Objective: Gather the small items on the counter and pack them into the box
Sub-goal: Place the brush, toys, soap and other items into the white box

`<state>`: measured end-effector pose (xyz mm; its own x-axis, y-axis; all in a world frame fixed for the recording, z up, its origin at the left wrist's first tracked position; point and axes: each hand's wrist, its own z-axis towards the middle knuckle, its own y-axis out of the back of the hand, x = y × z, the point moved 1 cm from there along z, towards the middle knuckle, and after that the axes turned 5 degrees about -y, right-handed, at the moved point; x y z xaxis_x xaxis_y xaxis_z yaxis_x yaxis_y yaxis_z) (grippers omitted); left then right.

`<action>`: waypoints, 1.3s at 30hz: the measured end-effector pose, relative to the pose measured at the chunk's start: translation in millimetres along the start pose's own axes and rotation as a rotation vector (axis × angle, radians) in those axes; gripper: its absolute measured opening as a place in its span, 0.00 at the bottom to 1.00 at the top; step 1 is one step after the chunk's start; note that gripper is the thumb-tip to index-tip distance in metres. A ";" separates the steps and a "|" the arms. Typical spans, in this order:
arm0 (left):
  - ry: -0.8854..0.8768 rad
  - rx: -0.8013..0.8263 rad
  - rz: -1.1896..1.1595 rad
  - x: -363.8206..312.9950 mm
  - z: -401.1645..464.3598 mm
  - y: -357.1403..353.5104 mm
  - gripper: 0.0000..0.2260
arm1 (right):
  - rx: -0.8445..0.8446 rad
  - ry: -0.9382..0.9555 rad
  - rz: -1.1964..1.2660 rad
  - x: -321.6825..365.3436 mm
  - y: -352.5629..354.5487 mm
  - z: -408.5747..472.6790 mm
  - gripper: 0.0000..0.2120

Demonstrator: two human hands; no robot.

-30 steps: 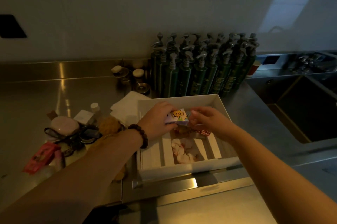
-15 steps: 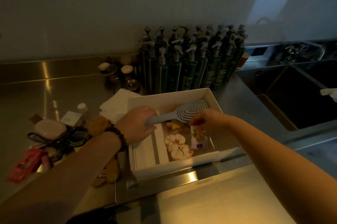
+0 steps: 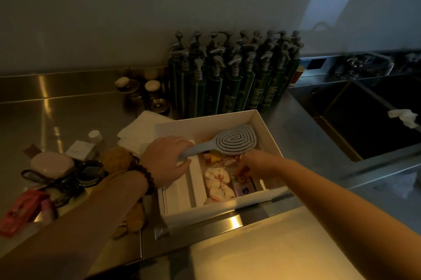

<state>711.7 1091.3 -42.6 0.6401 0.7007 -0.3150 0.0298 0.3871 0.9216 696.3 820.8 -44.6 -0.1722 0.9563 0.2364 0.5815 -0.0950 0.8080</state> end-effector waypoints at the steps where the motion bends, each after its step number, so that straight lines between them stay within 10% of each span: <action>1: 0.005 -0.011 -0.004 0.6 -0.1 -0.9 0.19 | 0.003 -0.009 0.012 0.5 -2.5 -0.3 0.10; 17: 0.175 -0.197 -0.333 15.3 -37.2 34.4 0.27 | -0.313 0.203 0.676 102.1 33.2 -30.9 0.10; 28: 0.520 -0.165 -0.228 107.5 -182.7 83.6 0.27 | -0.315 0.071 0.544 290.5 -36.3 48.6 0.14; 39: 0.618 -0.159 -0.209 150.6 -285.2 65.2 0.28 | -0.483 -0.110 0.464 299.2 -79.1 73.0 0.11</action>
<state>591.1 1393.0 -94.6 0.0746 0.7977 -0.5985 -0.0383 0.6020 0.7976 656.8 1134.7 -77.2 0.1058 0.8070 0.5811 0.1512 -0.5906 0.7927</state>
